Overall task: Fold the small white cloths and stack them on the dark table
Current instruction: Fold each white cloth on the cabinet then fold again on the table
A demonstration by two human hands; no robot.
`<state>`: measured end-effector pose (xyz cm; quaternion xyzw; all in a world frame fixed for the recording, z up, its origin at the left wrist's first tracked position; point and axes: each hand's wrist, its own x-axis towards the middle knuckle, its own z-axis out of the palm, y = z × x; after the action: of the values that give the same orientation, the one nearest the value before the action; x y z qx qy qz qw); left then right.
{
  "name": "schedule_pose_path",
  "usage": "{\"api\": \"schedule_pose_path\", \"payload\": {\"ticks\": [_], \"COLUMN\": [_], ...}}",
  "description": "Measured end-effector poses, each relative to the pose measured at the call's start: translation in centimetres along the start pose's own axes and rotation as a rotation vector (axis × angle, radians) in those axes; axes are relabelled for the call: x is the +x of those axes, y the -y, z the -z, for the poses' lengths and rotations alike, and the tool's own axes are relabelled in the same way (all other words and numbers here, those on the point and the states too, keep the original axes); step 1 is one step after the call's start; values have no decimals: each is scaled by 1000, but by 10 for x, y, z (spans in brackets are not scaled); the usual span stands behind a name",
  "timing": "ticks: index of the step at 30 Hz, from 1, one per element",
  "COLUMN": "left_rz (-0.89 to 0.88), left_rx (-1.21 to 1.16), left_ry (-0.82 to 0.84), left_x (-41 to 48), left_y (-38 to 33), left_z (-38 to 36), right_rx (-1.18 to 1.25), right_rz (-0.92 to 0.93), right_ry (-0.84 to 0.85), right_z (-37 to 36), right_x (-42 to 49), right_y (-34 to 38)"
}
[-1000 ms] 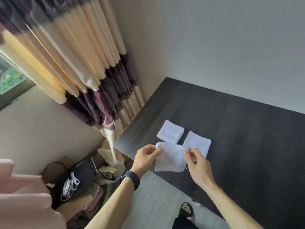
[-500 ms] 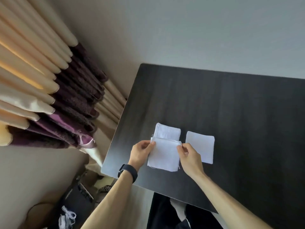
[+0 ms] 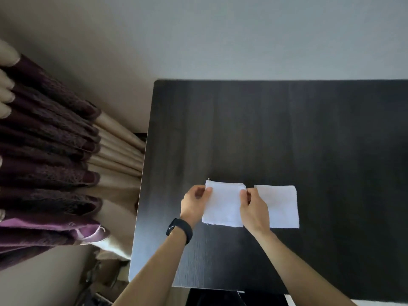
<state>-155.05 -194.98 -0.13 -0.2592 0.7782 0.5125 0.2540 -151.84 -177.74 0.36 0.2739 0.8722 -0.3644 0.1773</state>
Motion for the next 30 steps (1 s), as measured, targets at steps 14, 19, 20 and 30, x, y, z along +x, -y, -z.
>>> {"api": "schedule_pose_path", "payload": {"ticks": [14, 19, 20, 30], "left_rz": [21, -117, -202, -860], "left_rx": [103, 308, 413, 1117], "left_ry": [25, -35, -87, 21], "left_x": [13, 4, 1, 12], "left_y": [1, 1, 5, 43], "left_z": [-2, -1, -1, 1], "right_rx": [-164, -245, -259, -613], "right_rz": [-83, -53, -35, 392], "right_ry": [-70, -106, -132, -176], "right_z": [-11, -7, -6, -46], "right_x": [13, 7, 4, -14], "right_y": [3, 0, -2, -37]}}
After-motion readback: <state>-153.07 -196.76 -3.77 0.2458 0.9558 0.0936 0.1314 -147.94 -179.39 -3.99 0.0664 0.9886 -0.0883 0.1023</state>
